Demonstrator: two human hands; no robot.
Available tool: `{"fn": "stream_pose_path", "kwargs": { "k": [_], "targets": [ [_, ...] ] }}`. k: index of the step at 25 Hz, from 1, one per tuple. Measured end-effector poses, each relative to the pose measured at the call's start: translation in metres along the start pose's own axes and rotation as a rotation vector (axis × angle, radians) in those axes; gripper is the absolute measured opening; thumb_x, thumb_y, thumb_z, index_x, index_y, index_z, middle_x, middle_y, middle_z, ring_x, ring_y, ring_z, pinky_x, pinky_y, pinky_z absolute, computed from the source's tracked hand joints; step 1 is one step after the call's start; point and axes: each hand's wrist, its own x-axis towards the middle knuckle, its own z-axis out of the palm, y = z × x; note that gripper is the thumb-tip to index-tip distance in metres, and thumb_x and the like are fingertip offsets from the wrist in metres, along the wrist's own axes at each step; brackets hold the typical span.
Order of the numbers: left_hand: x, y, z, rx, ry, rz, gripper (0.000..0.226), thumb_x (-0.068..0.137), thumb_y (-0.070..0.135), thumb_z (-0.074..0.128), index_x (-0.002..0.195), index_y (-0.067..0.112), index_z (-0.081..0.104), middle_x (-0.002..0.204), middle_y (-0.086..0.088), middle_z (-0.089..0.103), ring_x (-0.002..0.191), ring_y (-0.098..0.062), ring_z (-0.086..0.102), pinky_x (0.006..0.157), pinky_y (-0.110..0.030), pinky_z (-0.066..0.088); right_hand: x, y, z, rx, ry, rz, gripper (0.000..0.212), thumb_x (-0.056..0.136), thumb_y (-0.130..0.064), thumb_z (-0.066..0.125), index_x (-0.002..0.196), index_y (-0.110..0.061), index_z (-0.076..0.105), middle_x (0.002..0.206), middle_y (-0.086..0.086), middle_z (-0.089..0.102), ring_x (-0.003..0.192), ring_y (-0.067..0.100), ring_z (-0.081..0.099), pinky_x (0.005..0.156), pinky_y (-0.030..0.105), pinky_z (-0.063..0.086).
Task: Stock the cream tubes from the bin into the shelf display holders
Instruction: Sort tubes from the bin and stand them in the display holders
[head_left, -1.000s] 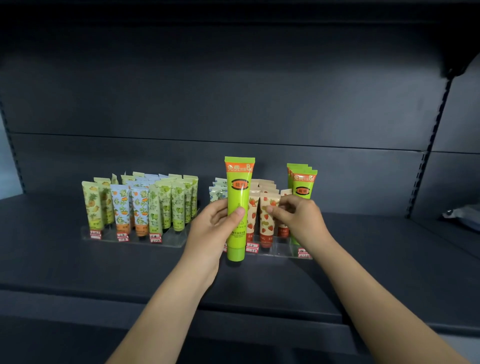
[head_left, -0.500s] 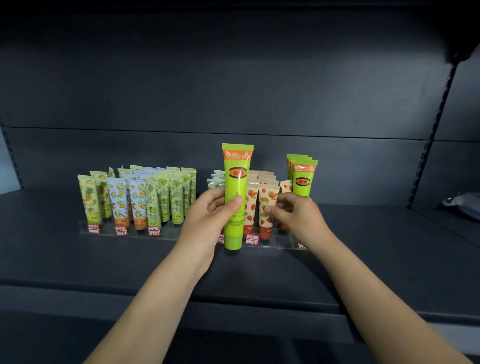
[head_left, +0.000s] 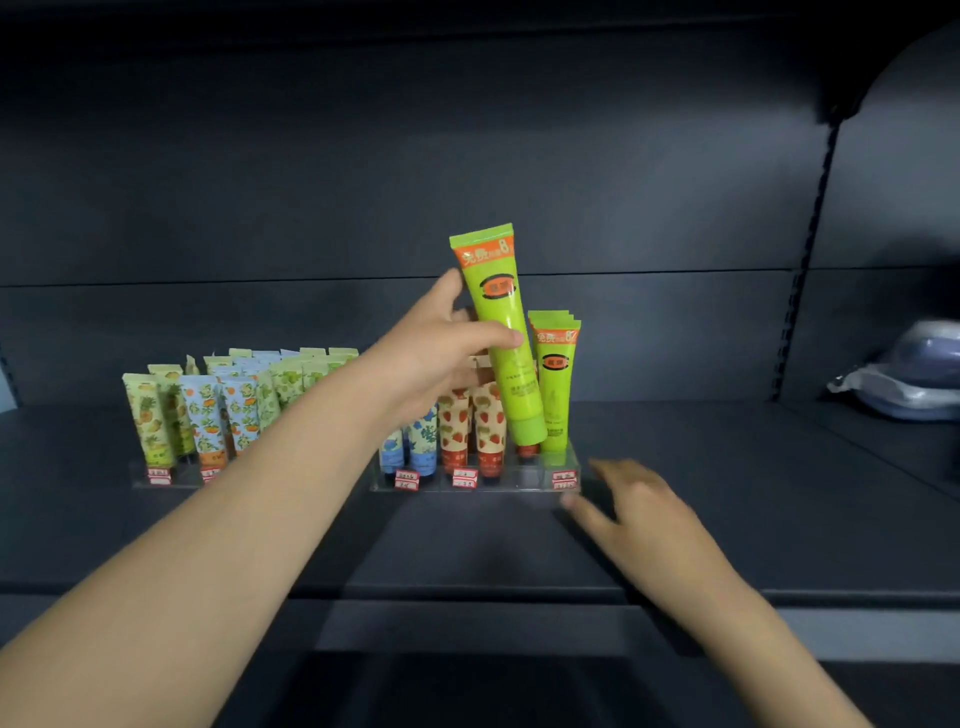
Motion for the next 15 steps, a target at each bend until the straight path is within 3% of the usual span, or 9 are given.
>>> {"fn": "stream_pose_path", "kwargs": {
  "k": [3, 5, 9, 13, 15],
  "targets": [
    [0.017, 0.013, 0.013, 0.013, -0.051, -0.078, 0.035, 0.084, 0.003, 0.063, 0.107, 0.023, 0.047, 0.105, -0.007, 0.066, 0.088, -0.019, 0.068, 0.068, -0.031, 0.056, -0.025, 0.009, -0.001, -0.211, -0.114, 0.011, 0.062, 0.093, -0.059, 0.029, 0.138, -0.018, 0.037, 0.148, 0.0, 0.036, 0.137, 0.015, 0.031, 0.111, 0.028, 0.023],
    [0.028, 0.017, 0.02, 0.021, -0.054, -0.092, 0.028, 0.085, 0.005, 0.062, 0.103, 0.021, 0.048, 0.095, -0.004, 0.068, 0.079, -0.016, 0.07, 0.066, -0.029, 0.058, -0.028, 0.011, 0.0, -0.223, -0.139, 0.01, 0.065, 0.094, -0.059, 0.024, 0.144, -0.018, 0.03, 0.155, -0.001, 0.023, 0.143, 0.013, 0.019, 0.116, 0.028, 0.011],
    [0.046, 0.018, 0.035, 0.147, -0.061, -0.129, 0.016, 0.084, 0.001, 0.062, 0.092, 0.014, 0.057, 0.083, 0.001, 0.068, 0.065, -0.006, 0.068, 0.058, -0.02, 0.057, -0.025, 0.015, 0.003, -0.213, -0.108, -0.01, 0.065, 0.093, -0.059, 0.027, 0.142, -0.018, 0.034, 0.154, -0.001, 0.025, 0.142, 0.015, 0.022, 0.116, 0.03, 0.012],
    [0.058, 0.009, 0.045, 0.25, -0.015, -0.152, 0.017, 0.08, -0.006, 0.064, 0.09, 0.008, 0.061, 0.085, -0.002, 0.065, 0.075, -0.009, 0.064, 0.057, -0.013, 0.054, -0.026, 0.016, 0.006, -0.208, -0.065, -0.025, 0.063, 0.092, -0.059, 0.029, 0.138, -0.018, 0.04, 0.153, -0.001, 0.03, 0.14, 0.015, 0.027, 0.116, 0.03, 0.015],
    [0.061, 0.003, 0.049, 0.328, 0.013, -0.152, 0.023, 0.077, -0.007, 0.067, 0.096, 0.006, 0.062, 0.091, -0.005, 0.065, 0.086, -0.016, 0.064, 0.066, -0.018, 0.054, -0.027, 0.016, 0.005, -0.203, -0.055, -0.028, 0.063, 0.092, -0.059, 0.03, 0.137, -0.018, 0.042, 0.152, -0.001, 0.031, 0.14, 0.014, 0.027, 0.116, 0.03, 0.015]
  ]
}}
